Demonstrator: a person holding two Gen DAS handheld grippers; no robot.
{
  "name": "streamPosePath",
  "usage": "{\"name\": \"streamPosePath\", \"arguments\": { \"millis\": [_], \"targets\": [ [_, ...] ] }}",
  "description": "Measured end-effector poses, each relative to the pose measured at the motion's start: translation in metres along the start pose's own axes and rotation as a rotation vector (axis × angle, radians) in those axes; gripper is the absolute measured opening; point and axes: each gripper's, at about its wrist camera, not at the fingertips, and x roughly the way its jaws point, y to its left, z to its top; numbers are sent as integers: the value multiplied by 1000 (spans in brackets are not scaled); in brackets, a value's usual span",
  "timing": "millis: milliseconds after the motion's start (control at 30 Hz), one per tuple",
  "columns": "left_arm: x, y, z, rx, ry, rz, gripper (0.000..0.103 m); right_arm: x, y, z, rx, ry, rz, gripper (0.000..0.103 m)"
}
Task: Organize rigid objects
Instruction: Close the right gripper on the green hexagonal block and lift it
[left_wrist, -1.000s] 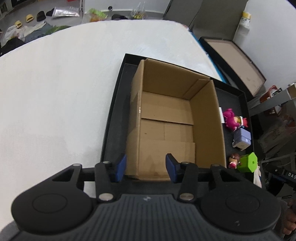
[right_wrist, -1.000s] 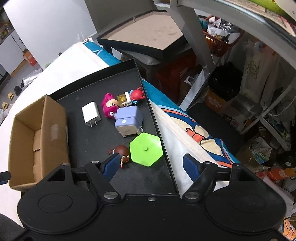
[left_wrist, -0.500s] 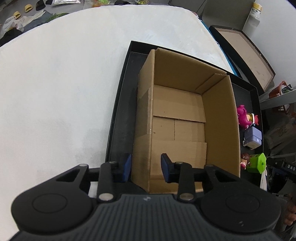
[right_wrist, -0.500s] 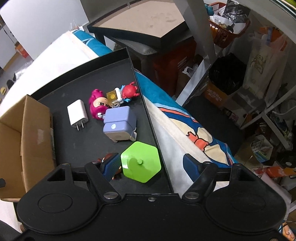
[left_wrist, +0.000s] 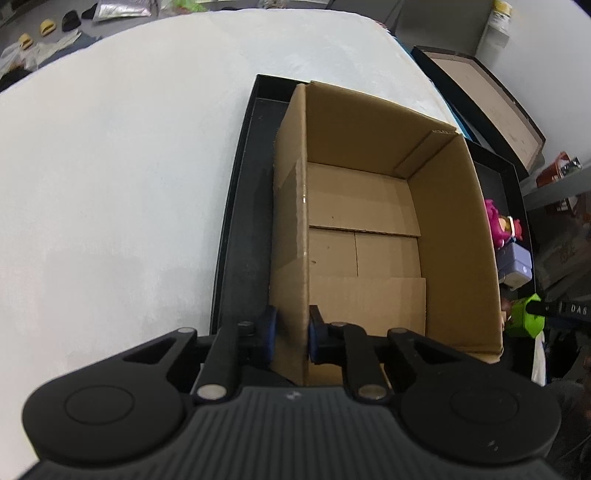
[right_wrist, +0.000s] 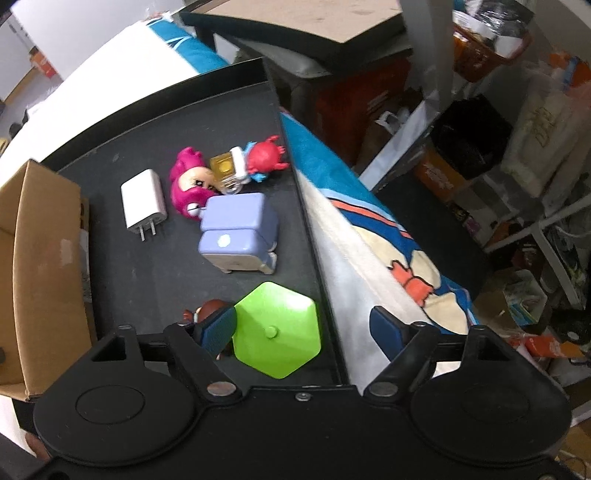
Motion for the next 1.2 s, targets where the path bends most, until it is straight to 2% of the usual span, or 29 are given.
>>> {"name": "streamPosePath", "arguments": {
  "millis": [333,367,467,933,1133,1200],
  "targets": [
    [-3,6,-3,-18,-19,-17,15,4,14,0,-49,13,-62,76],
    [-3,7,-2,-21,-17,-24,16,8,14,0,-49,23,-71,74],
    [-1,12,-1,-40,-4,-50,16,15,14,-2,-55,52,-68,53],
    [-2,10,-4,0,-24,-53,16,-28,24,2,-74,-24,-61,52],
    [-3,11,-5,6,-17,-64,17,-56,55,11,-127,-73,-4,52],
    [-2,14,-5,-4,-13,-77,18,-64,67,14,-131,-72,39,52]
  ]
}}
